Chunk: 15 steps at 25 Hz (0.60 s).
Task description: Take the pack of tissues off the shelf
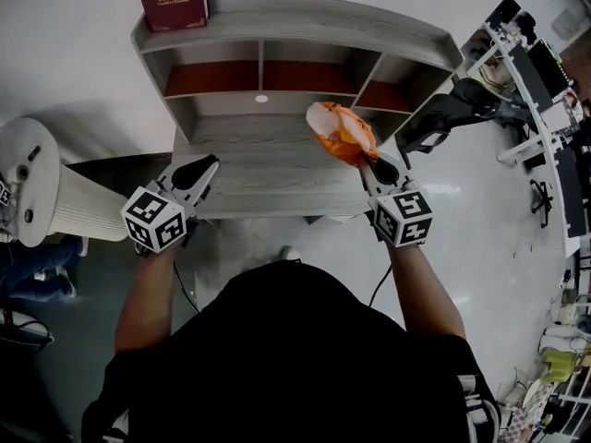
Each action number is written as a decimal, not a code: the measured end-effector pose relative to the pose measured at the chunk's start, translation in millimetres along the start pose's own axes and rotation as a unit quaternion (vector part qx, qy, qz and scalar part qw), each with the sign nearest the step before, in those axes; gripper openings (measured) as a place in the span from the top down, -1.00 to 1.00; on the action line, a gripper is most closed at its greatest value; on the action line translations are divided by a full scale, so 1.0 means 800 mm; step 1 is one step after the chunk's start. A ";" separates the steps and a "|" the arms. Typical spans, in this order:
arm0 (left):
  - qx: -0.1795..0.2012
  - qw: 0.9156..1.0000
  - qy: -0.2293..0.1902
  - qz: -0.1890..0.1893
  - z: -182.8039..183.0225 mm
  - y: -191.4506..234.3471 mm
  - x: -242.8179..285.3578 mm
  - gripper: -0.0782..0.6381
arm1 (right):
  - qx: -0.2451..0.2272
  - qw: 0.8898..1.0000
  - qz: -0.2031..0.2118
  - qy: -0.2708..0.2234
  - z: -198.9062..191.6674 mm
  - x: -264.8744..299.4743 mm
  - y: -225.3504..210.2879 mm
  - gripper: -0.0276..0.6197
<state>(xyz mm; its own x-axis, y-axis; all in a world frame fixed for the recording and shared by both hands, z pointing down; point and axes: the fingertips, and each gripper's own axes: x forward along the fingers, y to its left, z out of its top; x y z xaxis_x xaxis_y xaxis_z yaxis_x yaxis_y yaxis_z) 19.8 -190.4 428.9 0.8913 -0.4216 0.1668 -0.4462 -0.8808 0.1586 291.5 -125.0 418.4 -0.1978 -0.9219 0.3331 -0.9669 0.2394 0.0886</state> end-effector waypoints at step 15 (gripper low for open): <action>-0.006 1.000 0.001 0.016 -0.005 0.007 -0.011 0.66 | 0.008 1.000 0.023 0.012 -0.007 0.022 0.008 0.84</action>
<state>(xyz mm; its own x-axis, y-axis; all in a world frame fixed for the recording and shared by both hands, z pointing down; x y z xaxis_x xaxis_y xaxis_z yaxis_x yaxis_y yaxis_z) 9.3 -190.6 432.6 0.8764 -0.4488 0.1747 -0.4754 -0.8642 0.1651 283.0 -138.0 430.1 -0.2383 -0.9025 0.3588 -0.9593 0.2764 0.0581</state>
